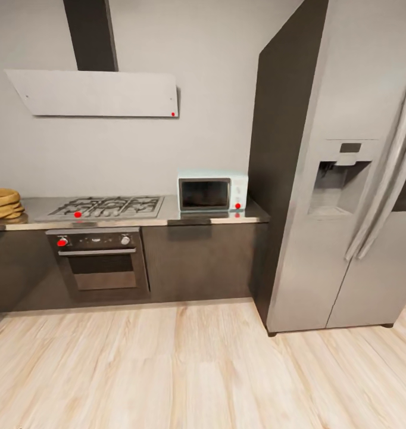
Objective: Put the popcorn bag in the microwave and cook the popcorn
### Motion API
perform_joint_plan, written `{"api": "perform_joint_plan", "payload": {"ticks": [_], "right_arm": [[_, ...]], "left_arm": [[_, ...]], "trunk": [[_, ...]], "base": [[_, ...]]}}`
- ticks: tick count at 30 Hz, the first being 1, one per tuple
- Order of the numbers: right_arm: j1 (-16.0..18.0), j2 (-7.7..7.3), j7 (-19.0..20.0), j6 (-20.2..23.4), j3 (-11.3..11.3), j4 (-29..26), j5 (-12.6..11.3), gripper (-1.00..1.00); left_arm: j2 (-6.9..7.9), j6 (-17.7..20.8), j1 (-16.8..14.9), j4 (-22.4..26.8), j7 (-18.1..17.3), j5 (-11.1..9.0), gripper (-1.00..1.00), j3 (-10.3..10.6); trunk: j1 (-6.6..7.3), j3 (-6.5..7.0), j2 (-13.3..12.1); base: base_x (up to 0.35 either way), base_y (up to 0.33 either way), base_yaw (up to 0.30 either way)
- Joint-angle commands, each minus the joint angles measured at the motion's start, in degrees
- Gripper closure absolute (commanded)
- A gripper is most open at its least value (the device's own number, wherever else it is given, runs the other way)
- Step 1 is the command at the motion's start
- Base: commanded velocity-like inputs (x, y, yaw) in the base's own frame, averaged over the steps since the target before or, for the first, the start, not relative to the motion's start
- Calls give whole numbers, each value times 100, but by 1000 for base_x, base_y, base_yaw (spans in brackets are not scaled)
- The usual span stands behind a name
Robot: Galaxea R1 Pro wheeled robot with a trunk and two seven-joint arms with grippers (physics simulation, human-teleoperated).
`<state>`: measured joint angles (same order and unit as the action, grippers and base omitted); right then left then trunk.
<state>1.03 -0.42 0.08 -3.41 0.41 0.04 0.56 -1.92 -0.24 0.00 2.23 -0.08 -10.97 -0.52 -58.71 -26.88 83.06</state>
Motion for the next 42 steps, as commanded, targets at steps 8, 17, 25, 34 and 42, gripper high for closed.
{"api": "perform_joint_plan", "payload": {"ticks": [8, 17, 25, 34, 42], "right_arm": [[3, -8, 1, -19, 3, 5, 6, -100], [3, -17, 1, -19, 3, 5, 23, -100], [3, -19, 59, -19, 3, 5, 23, -100], [3, -19, 62, -19, 3, 5, 23, -100], [3, -19, 62, -19, 3, 5, 23, -100]], "left_arm": [[-1, -3, 0, 5, -1, -43, -100, -9], [-1, -3, 0, 5, 27, -46, -100, -18], [-1, -3, 0, 5, 52, -46, -100, -11], [-1, -3, 0, 5, 52, -46, -100, -9], [-1, -3, 0, 5, 52, -46, -100, -9]], "trunk": [[-2, -5, 2], [-2, -5, 2], [-2, -5, 2], [-2, -5, 2], [-2, -5, 2]], "base": [[32, 0, 177], [0, 0, 4], [107, 0, 0], [310, 0, 0], [315, 0, 0]]}}
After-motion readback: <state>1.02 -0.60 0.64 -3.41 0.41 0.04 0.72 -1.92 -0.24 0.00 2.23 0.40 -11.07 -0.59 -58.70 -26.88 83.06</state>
